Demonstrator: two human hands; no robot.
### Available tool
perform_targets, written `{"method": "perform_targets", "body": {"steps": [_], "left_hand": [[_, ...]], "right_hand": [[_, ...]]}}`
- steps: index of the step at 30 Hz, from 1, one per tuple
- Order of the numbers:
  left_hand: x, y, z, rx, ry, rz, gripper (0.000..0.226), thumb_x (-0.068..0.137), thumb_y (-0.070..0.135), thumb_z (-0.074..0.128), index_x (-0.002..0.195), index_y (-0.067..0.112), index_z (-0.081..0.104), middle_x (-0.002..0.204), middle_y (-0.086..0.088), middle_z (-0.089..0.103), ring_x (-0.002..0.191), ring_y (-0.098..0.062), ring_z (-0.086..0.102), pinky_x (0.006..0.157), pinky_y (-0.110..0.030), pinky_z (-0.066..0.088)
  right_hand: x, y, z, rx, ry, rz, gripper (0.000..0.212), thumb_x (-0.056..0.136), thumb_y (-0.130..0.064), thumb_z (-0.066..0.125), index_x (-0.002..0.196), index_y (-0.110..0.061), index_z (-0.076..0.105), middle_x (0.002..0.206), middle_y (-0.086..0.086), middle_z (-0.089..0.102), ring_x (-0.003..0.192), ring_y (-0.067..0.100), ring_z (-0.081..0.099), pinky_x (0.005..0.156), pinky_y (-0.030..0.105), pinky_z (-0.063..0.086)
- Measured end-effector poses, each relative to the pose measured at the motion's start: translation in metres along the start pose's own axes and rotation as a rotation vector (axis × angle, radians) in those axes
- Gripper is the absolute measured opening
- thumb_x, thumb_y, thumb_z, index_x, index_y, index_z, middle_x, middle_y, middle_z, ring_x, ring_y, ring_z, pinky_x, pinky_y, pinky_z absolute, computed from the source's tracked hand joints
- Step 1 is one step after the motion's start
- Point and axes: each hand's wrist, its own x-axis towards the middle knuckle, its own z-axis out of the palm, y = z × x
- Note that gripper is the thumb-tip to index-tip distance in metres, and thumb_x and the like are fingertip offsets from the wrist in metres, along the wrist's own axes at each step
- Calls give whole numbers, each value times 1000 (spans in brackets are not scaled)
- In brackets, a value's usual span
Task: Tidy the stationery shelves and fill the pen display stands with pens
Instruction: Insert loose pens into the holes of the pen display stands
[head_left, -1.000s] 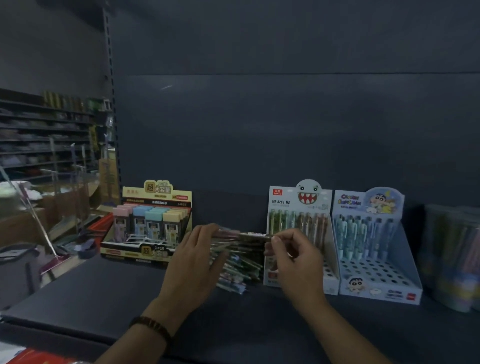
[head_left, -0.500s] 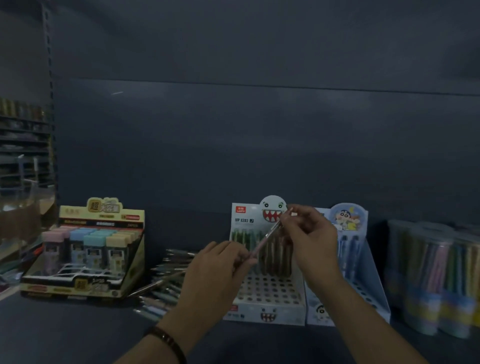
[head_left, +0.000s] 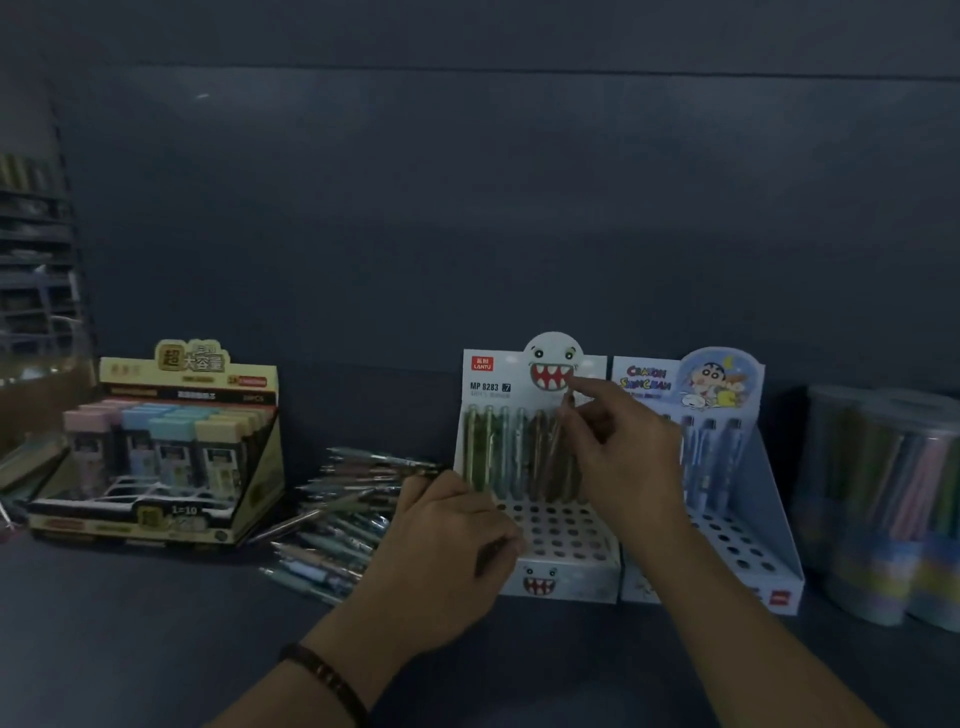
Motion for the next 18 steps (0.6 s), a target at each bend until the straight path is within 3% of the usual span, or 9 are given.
{"method": "perform_targets", "body": {"steps": [3, 7, 12, 15, 18], "left_hand": [[0, -1, -2, -11, -25, -16, 23, 102, 50, 53, 104, 45, 75, 100, 30, 68, 103, -2, 48, 93, -36, 35], [0, 2, -4, -6, -32, -22, 27, 101, 52, 49, 104, 44, 74, 99, 29, 68, 103, 0, 46, 92, -36, 33], [-2, -1, -3, -36, -61, -11, 28, 104, 54, 47, 108, 45, 73, 104, 30, 68, 106, 0, 46, 97, -38, 33], [-3, -3, -5, -50, -52, 0, 25, 103, 53, 51, 107, 44, 75, 103, 32, 69, 106, 0, 47, 96, -40, 35], [-2, -2, -8, -68, 0, 31, 19, 102, 49, 58, 101, 42, 75, 99, 30, 68, 102, -1, 49, 94, -37, 36]], "right_hand": [[-2, 0, 2, 4, -27, -32, 27, 96, -24, 76, 123, -25, 75, 79, -16, 70, 73, -12, 64, 73, 0, 44], [-4, -1, 7, -21, -61, -45, 31, 94, -20, 79, 125, -22, 77, 92, -5, 79, 79, 1, 69, 83, 22, 58], [-5, -2, 12, -103, -143, -45, 34, 96, -17, 75, 130, -20, 74, 105, 1, 80, 93, 14, 74, 93, 28, 57], [-6, -3, 12, -121, -144, -16, 34, 96, -17, 74, 129, -24, 72, 98, -2, 80, 88, 15, 74, 87, 30, 58], [-8, -2, 12, -191, -156, -27, 23, 93, -20, 77, 115, -23, 72, 95, -1, 80, 86, 20, 75, 82, 38, 61]]}}
